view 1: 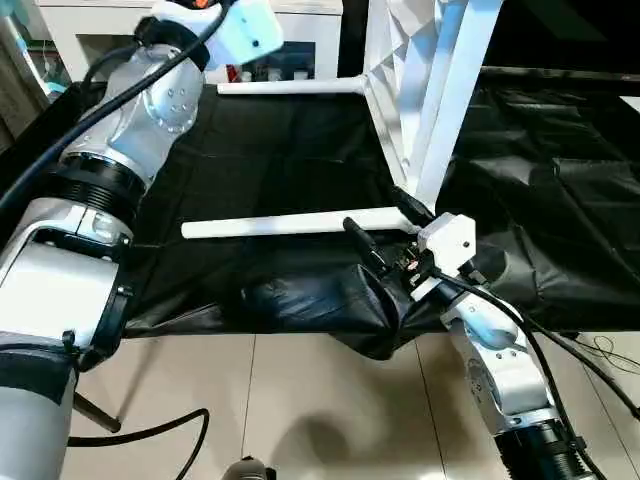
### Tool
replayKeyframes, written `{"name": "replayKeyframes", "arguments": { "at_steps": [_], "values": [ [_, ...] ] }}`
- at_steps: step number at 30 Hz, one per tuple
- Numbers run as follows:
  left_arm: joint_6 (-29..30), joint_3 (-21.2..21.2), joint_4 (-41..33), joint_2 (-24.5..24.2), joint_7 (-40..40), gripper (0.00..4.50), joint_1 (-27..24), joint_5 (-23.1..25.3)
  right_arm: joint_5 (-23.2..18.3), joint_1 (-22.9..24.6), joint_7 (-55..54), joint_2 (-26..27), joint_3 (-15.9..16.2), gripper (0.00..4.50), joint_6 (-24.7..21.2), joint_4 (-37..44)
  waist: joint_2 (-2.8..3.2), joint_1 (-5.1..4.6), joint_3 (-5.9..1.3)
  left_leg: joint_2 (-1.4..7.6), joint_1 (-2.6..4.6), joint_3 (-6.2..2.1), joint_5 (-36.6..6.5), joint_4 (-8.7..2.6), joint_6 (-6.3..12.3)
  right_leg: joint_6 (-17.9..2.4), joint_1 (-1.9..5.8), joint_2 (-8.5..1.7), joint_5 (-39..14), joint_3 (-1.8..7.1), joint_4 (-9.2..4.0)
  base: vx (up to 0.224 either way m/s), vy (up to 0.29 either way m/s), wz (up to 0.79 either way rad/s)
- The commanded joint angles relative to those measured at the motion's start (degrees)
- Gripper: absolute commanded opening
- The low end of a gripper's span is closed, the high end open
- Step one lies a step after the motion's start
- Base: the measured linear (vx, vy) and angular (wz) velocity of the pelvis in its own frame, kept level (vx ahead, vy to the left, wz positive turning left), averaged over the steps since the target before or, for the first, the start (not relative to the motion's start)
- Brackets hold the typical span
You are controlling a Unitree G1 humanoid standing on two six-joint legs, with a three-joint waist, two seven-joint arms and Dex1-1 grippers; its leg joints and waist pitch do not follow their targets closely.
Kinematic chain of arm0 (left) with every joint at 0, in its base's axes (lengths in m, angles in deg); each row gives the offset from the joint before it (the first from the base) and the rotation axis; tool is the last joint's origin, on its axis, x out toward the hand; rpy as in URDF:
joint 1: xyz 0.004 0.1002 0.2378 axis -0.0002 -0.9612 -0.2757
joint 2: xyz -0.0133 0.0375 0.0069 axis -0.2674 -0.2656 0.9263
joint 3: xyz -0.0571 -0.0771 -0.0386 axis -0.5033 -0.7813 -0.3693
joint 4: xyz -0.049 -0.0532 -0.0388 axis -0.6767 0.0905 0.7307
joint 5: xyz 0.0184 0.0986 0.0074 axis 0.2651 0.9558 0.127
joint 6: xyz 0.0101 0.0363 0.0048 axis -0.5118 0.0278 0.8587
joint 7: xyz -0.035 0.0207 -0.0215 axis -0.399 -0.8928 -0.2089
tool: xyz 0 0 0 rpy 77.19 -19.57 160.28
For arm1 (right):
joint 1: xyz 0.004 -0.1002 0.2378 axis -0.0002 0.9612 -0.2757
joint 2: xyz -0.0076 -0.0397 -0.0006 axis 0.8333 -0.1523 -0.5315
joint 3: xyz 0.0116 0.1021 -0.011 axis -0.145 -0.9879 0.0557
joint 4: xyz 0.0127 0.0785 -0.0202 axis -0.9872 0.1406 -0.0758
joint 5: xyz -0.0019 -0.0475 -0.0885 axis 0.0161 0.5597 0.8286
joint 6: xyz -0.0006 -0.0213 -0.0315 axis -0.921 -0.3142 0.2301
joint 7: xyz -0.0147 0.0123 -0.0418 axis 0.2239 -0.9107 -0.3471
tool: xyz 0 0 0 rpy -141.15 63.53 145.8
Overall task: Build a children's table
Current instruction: Flip table
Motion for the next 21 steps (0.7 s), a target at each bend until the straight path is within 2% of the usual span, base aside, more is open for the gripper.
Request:
{"name": "replayKeyframes", "arguments": {
  "at_steps": [1,3,4,6,8,10,11,16,19,21],
  "values": [
    [2.0,-3.0,-0.7,2.2,5.6,2.28,-2.2,-6.7,-0.1,-0.3,0.1,-0.1,0.2,3.79,0.1,0.9,0.52,-0.21,-4.52,2.93,1.47,-0.93,-16.3,-5.02,-0.49,-12.6,2.22,-3.59,-8.9,2.59,-3.60,0.000,0.000,0.00],
    [4.8,-5.6,-1.5,3.6,8.9,2.25,-2.9,-10.9,-0.1,-0.1,0.1,0.0,0.3,3.79,0.1,1.0,0.43,-0.13,-4.55,2.89,1.35,-0.84,-15.7,-4.99,-0.36,-12.8,2.23,-3.64,-9.2,2.59,-3.57,0.000,0.000,0.00],
    [5.1,-5.8,-1.6,3.7,9.1,2.25,-3.0,-11.3,-0.1,0.0,0.1,0.0,0.3,3.79,0.1,1.0,0.38,-0.08,-4.57,2.89,1.41,-0.78,-15.4,-4.95,-0.22,-12.8,2.22,-3.65,-9.2,2.59,-3.61,0.000,0.000,0.00],
    [7.0,-8.5,-1.4,5.0,11.0,2.25,-3.6,-15.3,-0.1,0.3,0.3,0.3,0.5,3.79,-0.1,1.1,0.33,0.27,-4.68,2.74,1.39,-0.48,-14.1,-4.77,0.85,-12.6,2.16,-3.66,-10.0,2.60,-3.80,0.000,0.000,0.00],
    [8.5,-9.7,-1.5,5.6,11.8,2.25,-3.9,-17.0,-0.2,0.5,0.5,0.3,0.7,3.79,-0.3,1.1,0.31,0.66,-4.75,2.61,1.24,-0.30,-13.5,-4.69,1.69,-11.7,2.23,-3.69,-12.1,2.59,-3.96,0.000,0.000,0.00],
    [12.9,-12.2,-3.4,6.6,11.9,2.25,-4.1,-19.4,-0.7,1.2,1.3,0.2,1.0,3.79,-1.3,1.4,0.49,1.26,-4.88,2.88,1.59,-0.07,-13.8,-4.77,1.82,-10.9,1.91,-3.83,-15.5,2.67,-4.24,0.000,0.000,0.00],
    [13.8,-12.8,-3.8,6.7,11.7,2.25,-4.1,-19.7,-0.8,1.4,1.4,0.2,1.1,3.79,-1.6,1.4,0.61,1.41,-4.94,2.90,1.63,-0.05,-13.7,-4.73,1.84,-10.7,1.76,-3.78,-15.9,2.66,-4.30,0.000,0.000,0.00],
    [18.9,-16.2,-4.8,7.0,10.7,2.25,-3.6,-20.9,-1.8,3.1,3.2,-0.6,1.9,3.79,-4.4,1.9,0.60,1.21,-5.16,2.65,0.89,-0.13,-13.2,-4.86,2.10,-8.6,2.06,-3.65,-18.0,2.47,-4.43,0.000,0.000,0.00],
    [19.7,-16.1,-4.3,6.6,11.2,2.26,-3.3,-20.3,-1.6,3.8,4.2,-1.1,2.4,3.79,-4.8,1.9,0.54,1.16,-5.14,2.50,0.84,-0.02,-12.7,-4.73,2.32,-8.2,1.90,-3.57,-18.2,2.49,-4.58,0.000,0.000,0.00],
    [20.2,-15.5,-3.8,6.2,11.6,2.26,-3.1,-19.4,-1.6,3.9,4.5,-1.4,2.4,3.79,-5.2,1.8,0.75,1.19,-5.23,2.54,0.83,-0.03,-12.2,-4.69,2.57,-8.3,1.86,-3.52,-17.7,2.47,-4.52,0.000,0.000,0.00]
  ]
}}
